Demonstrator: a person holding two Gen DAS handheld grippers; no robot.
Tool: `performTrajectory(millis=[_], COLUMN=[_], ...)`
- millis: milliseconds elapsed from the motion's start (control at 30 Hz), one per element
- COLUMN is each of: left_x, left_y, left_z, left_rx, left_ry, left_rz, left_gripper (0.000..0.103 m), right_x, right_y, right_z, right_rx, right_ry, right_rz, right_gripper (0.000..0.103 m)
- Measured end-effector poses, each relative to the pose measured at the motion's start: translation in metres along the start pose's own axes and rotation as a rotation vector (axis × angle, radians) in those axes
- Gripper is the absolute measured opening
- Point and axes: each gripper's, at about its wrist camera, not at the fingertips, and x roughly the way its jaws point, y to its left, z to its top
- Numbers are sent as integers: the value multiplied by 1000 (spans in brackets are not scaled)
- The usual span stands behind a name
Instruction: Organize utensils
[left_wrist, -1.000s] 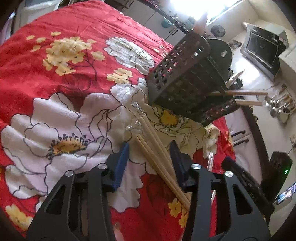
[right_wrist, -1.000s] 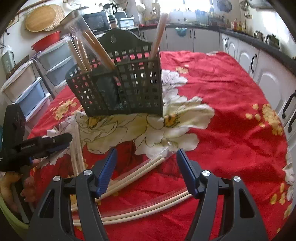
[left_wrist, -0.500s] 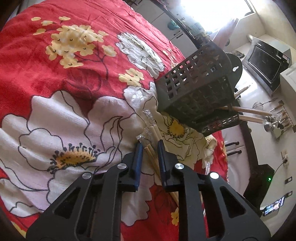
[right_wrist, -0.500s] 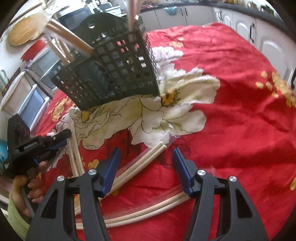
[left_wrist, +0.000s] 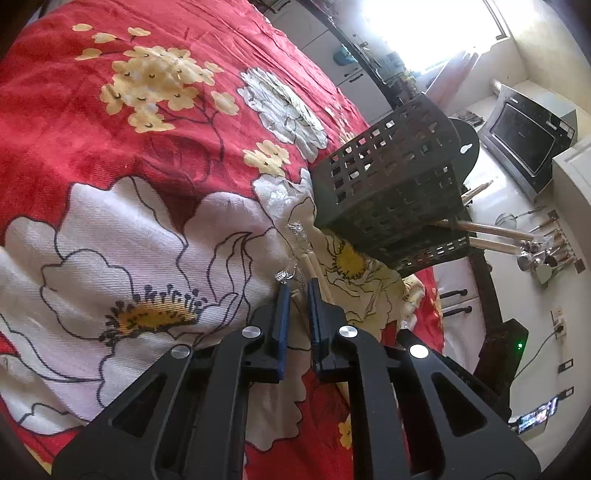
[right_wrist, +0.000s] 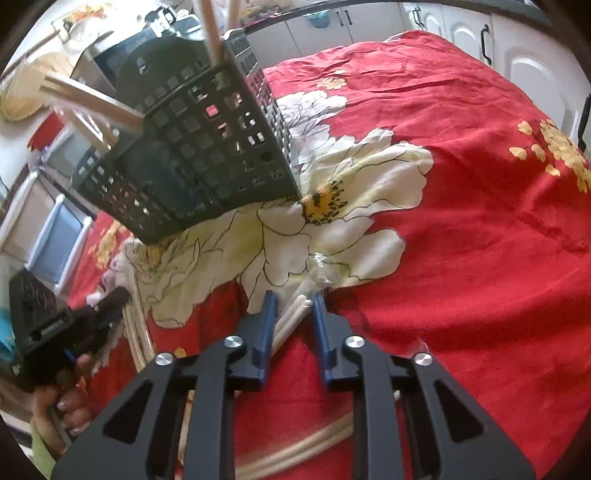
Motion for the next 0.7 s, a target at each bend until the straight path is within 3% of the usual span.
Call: performTrajectory(millis=[200, 700], left_x=[-16, -81], left_y=[4, -38], left_z=[2, 15], left_rx=[-14, 94], left_ry=[-30, -199], left_rz=[-26, -56], left_gripper=[5, 3], right_x=[-6, -60], right_y=[3, 49], right_z=[4, 15], right_rx=[25, -111], right_ry=[-23, -152], right_rz=[119, 235], right_gripper=[10, 7])
